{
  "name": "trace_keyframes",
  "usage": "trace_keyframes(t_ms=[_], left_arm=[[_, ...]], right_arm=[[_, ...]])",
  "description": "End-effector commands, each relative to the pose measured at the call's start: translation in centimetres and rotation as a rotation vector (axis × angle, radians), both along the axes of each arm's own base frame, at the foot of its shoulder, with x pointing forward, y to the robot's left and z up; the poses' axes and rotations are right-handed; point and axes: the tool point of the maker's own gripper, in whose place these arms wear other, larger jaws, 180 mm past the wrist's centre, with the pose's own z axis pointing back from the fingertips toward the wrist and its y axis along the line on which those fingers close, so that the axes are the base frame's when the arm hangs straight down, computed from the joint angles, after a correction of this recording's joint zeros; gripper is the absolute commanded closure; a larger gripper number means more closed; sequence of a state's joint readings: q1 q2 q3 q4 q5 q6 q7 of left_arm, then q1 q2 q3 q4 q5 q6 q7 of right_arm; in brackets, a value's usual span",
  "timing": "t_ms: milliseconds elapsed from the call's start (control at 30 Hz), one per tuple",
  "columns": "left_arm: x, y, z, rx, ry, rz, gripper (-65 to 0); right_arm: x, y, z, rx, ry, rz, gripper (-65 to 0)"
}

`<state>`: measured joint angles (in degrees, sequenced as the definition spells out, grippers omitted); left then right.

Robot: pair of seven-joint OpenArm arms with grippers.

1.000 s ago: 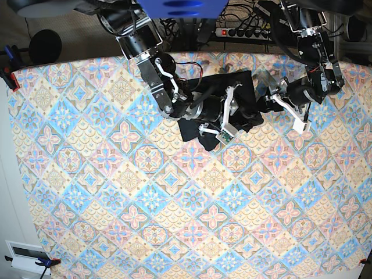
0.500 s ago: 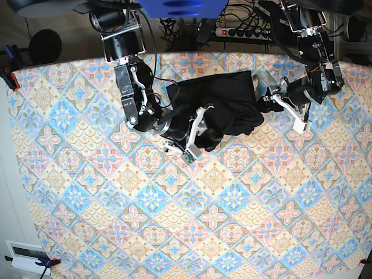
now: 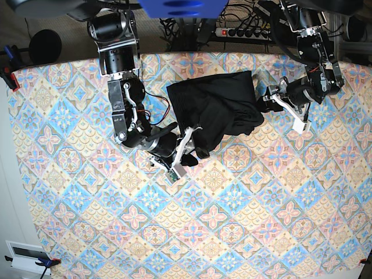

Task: Layout the t-shirt on the table in an organized manner, then fold the t-shirt properly
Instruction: 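Drag the folded end with the right gripper over the shirt middle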

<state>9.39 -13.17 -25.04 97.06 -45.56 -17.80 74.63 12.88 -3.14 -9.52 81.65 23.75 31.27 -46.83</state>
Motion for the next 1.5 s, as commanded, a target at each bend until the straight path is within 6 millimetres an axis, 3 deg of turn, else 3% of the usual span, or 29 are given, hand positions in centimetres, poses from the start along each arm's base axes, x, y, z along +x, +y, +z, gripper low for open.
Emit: trace_keyframes(t_ms=[0, 233, 733, 933, 1033, 1133, 1267, 1333, 1400, 1467], left_arm=[[0.8, 0.1, 1.0, -0.005, -0.040, -0.002, -29.2], [0.9, 0.1, 1.1, -0.005, -0.043, -0.002, -29.2], [1.0, 0.1, 1.1, -0.005, -0.046, -0.002, -29.2], [1.1, 0.1, 1.2, -0.005, -0.048, -0.002, -29.2], [1.1, 0.1, 1.2, -0.005, -0.048, -0.003, -29.2], [1.1, 0.0, 1.2, -0.006, -0.049, -0.003, -29.2], [1.1, 0.0, 1.2, -0.006, -0.049, -0.003, -29.2], [1.1, 0.0, 1.2, -0.006, -0.049, -0.003, -29.2], [1.1, 0.0, 1.2, -0.006, -0.049, -0.003, -29.2], [1.1, 0.0, 1.2, -0.006, -0.049, -0.003, -29.2]], right_arm=[[1.9, 0.6, 3.2, 0.050, -0.085, 0.000, -24.6], [1.3, 0.5, -0.5, 0.029, 0.026, 0.000, -24.6], [-0.2, 0.3, -5.0, 0.002, 0.161, 0.001, -24.6], [-0.5, 0.6, -5.1, -0.005, 0.165, 0.016, -24.4], [-1.7, 2.4, -5.3, -0.024, 0.160, 0.083, -23.5], [-2.5, 3.4, -5.4, -0.041, 0.157, 0.129, -17.2], [-2.5, 3.6, -5.1, -0.038, 0.145, 0.132, -5.5], [-2.6, 3.6, -5.2, -0.037, 0.147, 0.133, -2.6], [-2.0, 3.9, -3.4, -0.021, 0.091, 0.134, -2.6], [-1.1, 4.3, -0.1, 0.002, -0.009, 0.138, -2.6]])
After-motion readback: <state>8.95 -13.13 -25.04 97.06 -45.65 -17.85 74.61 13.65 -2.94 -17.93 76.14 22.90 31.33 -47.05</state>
